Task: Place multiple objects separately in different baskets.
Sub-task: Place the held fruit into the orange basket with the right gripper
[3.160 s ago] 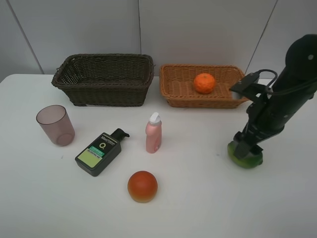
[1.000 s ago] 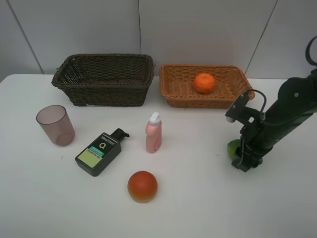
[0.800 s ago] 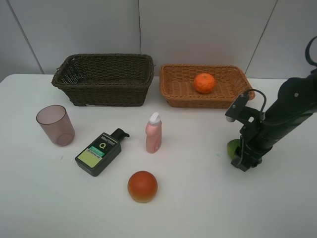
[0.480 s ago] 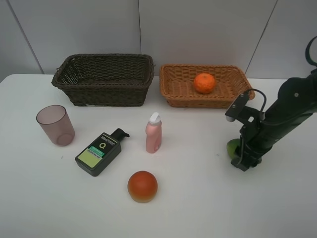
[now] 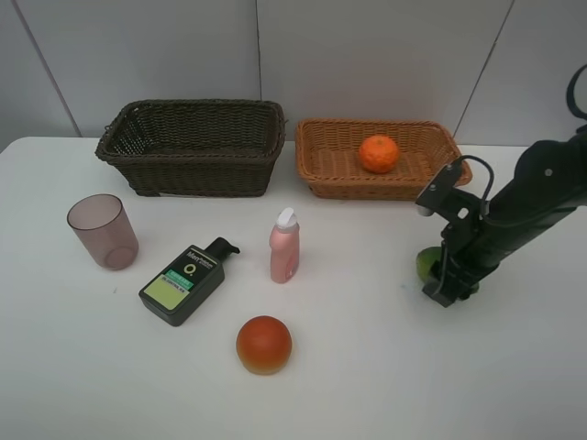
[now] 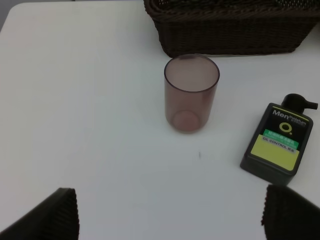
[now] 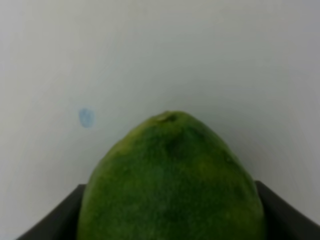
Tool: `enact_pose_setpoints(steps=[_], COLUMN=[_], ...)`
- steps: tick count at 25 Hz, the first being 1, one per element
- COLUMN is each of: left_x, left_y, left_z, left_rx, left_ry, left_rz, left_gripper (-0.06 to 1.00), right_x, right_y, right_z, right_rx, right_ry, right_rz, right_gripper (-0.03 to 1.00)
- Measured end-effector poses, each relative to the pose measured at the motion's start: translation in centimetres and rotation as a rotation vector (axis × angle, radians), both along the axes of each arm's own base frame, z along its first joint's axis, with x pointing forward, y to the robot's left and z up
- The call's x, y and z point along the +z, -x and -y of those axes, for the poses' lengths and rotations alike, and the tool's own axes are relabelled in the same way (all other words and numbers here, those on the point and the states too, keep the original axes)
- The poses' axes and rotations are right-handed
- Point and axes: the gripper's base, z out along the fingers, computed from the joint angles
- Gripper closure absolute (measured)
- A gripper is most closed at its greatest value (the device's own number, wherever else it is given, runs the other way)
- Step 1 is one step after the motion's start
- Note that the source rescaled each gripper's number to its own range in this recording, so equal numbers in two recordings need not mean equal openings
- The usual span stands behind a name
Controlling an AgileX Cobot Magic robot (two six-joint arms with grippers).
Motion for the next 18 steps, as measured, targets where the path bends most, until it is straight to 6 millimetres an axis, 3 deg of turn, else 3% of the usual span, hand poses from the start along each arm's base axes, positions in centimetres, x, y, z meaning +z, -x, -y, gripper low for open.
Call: enact_pose_setpoints(steps=[6,18], left_x=[0.0,0.0], left_y=[0.0,0.0], left_z=[0.0,0.0], left_rx=[0.0,0.0], left_ry=[0.0,0.0], left_rz=[0.0,0.0], left_gripper=[-0.01,-0.01], right_x=[3.2,11.3], right_y=[-2.0,-6.4], right_z=[-1.2,-3.9], right_rx=[-0.129,-0.577], right_ry=[-0.078,-0.138], right_rz=[-0.113,-0.054], right_gripper=[0.52,0.52])
